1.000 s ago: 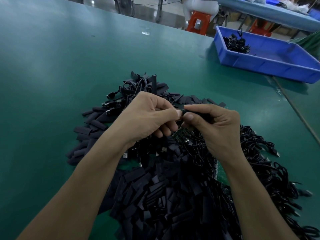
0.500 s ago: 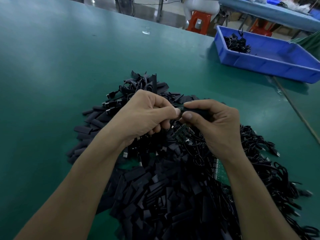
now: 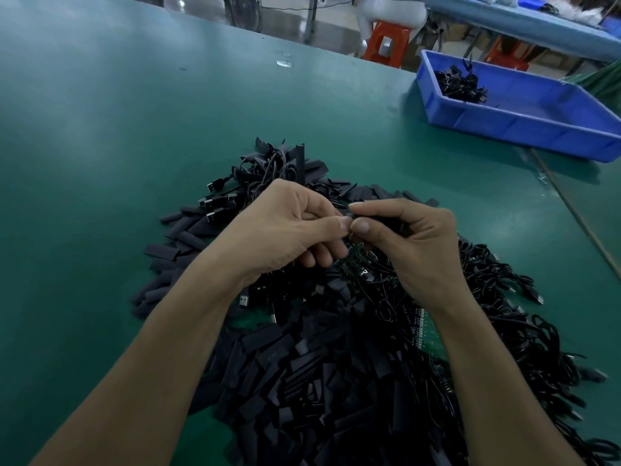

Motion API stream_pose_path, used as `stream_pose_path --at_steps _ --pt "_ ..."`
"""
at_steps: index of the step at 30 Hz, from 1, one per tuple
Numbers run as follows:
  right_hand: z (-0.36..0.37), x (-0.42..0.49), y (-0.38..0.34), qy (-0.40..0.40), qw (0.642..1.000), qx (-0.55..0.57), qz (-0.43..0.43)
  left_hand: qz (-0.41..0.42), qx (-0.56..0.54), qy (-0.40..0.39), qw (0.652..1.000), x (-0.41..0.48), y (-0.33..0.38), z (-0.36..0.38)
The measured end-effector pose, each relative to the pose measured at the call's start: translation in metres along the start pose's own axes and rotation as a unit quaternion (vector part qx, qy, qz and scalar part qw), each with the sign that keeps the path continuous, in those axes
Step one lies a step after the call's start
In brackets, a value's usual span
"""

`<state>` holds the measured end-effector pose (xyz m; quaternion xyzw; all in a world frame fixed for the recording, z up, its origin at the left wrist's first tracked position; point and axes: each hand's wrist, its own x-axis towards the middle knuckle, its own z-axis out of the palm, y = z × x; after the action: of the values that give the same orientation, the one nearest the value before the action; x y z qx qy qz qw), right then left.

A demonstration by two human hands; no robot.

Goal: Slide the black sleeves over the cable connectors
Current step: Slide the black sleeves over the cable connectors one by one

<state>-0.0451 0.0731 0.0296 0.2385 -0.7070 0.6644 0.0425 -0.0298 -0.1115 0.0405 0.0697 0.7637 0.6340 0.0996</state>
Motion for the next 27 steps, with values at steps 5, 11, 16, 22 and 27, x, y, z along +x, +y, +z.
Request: stream_pose_path --at_steps 5,11,16,22,27 --pt "-0.005 0.003 -0.003 0.008 0.998 -0.059 0.008 -0.004 -0.015 0.040 0.999 0.002 -0.002 0.002" --pt "0.005 0.000 0.003 0.135 0.991 -0.010 0.022 0.007 0.017 0.053 0.998 0.002 -0.004 0.003" --pt "0.021 -0.005 0.010 0.248 0.969 0.019 0.006 0.027 0.020 0.064 0.997 0.003 -0.004 0.010" --pt "0.035 -0.009 0.014 0.257 0.966 0.032 -0.008 0.057 -0.012 0.087 0.994 0.003 -0.007 0.018" --pt "0.036 -0.007 0.013 0.244 0.970 0.017 -0.002 0.064 -0.027 0.099 0.993 0.003 -0.007 0.020"
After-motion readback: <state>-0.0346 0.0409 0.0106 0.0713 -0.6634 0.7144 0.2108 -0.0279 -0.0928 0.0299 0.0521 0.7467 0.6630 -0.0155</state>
